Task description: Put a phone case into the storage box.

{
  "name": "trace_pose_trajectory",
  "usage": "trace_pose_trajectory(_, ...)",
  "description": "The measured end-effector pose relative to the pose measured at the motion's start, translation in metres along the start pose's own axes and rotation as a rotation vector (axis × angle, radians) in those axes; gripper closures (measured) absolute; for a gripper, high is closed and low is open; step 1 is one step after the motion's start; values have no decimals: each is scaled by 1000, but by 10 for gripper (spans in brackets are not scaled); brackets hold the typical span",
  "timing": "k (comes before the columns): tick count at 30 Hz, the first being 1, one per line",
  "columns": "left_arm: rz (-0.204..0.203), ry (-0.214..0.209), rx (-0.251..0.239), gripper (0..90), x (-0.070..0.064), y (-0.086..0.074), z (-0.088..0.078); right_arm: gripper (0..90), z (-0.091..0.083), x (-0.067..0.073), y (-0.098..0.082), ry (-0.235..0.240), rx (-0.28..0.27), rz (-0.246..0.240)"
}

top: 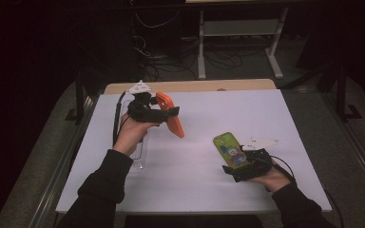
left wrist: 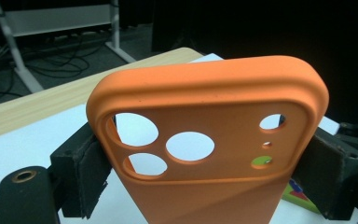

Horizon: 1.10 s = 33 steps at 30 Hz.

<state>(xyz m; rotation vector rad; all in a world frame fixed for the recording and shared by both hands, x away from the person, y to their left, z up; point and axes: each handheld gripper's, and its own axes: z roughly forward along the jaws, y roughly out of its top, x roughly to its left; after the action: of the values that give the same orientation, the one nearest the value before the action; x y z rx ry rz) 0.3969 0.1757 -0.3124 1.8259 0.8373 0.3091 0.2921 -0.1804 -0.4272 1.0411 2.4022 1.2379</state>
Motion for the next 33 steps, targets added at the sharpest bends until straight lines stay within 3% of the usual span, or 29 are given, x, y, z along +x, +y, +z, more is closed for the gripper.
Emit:
trace_pose_trajectory(15, 22, 117, -24, 137, 25, 23, -24, 0, -15, -7, -17, -32, -7, 32)
trace_pose_trajectory(24, 39, 256, 0, 137, 44, 37, -28, 0, -16, -6, -17, -30, -4, 34)
trace_pose_trajectory(33, 13, 400, 2, 137, 67, 46, -24, 0, -17, -7, -16, -36, -13, 29)
